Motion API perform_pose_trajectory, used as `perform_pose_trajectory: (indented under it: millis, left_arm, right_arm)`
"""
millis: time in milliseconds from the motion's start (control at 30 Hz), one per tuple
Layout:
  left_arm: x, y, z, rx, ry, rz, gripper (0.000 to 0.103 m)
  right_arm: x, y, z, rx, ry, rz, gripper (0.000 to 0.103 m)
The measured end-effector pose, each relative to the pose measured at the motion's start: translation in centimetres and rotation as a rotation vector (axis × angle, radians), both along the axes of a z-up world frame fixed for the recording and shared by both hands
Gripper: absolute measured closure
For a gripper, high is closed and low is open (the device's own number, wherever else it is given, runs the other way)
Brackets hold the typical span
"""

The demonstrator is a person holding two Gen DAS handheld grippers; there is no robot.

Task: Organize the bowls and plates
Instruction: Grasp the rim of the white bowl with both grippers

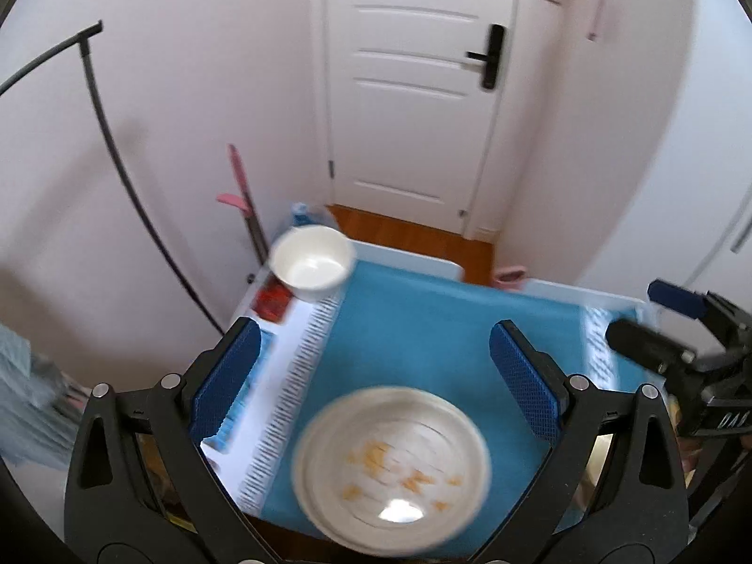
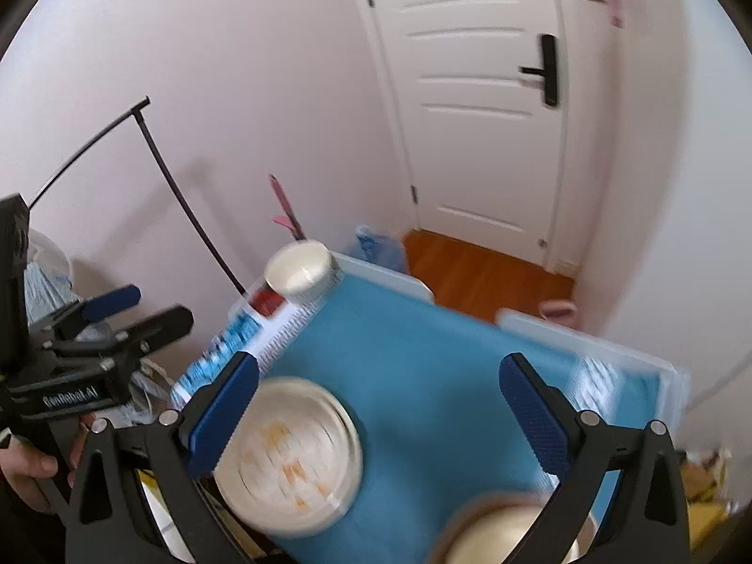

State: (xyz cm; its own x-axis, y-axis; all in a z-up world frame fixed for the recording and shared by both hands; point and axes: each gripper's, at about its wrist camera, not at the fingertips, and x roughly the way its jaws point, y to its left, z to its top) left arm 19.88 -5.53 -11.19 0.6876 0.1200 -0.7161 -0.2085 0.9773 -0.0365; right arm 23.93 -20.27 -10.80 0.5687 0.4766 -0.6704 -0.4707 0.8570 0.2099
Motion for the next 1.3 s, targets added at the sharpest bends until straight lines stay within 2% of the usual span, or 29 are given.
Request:
perform_pose_trajectory:
  millis: [100,200,300,467,533,633,667,833,967,1033,1067,1167,1300]
  left_arm:
    - [2.4,4.1,-0.4,-0.027,0.014,0.027,0.005]
    - [4.9,8.3,-1.8,-0.113,0.038,0.041,0.005]
    - [6.8,10.8,-4.2,-0.159,0.069,0.053,0.005]
    - [9.9,14.6,-9.4,-0.294,0.125,0.072,0.007]
    - [10.8,15.1,-11.2,-0.347,0.143,0.073,0.027]
    - [12.0,15.7,-14.2,-0.422,0.185,0.074,0.046]
    - [12.5,15.8,-15.1,-0.441,0.198,0.078,0.048]
    - [14.7,16.5,-18.9,-0.482,0.252,0.108,0.064]
    - [16.1,16.9,-20.4,-0.478,0.259,0.13,0.07]
    - [16.6,17.0,-20.8,-0.472,0.257,0.139,0.077]
    - [16.8,17.1,-20.9,-0.468,0.255,0.139,0.078]
    - [17.2,17.2,-21.0,-0.44,0.255,0.146,0.08]
    - [17.5,17.3,-21.0,-0.421,0.246,0.154,0.082]
  right_arm:
    - [2.9,3.5,0.6,0.025,0.006,0.043,0.001]
    - [6.4,7.5,0.1,-0.029,0.05,0.051,0.001]
    - [9.8,11.0,-2.0,-0.066,0.09,0.033,0.001]
    - [13.4,14.4,-5.5,-0.074,0.127,0.038,0.001]
    - [14.8,15.3,-7.3,-0.071,0.171,0.045,0.001]
    - [17.0,16.9,-10.2,-0.057,0.241,0.056,0.002]
    - [17.6,17.5,-11.3,-0.064,0.262,0.063,0.003]
    - [19.8,19.3,-15.5,-0.042,0.356,0.114,0.032]
    - [20.8,20.4,-17.7,-0.027,0.401,0.151,0.041]
    - [20.9,21.0,-18.4,-0.021,0.417,0.17,0.049]
    - [21.0,21.2,-18.8,-0.016,0.426,0.177,0.052]
    - [21.1,21.5,-19.3,-0.004,0.438,0.19,0.068]
    - [21.2,21.6,-19.6,-0.004,0.442,0.194,0.074]
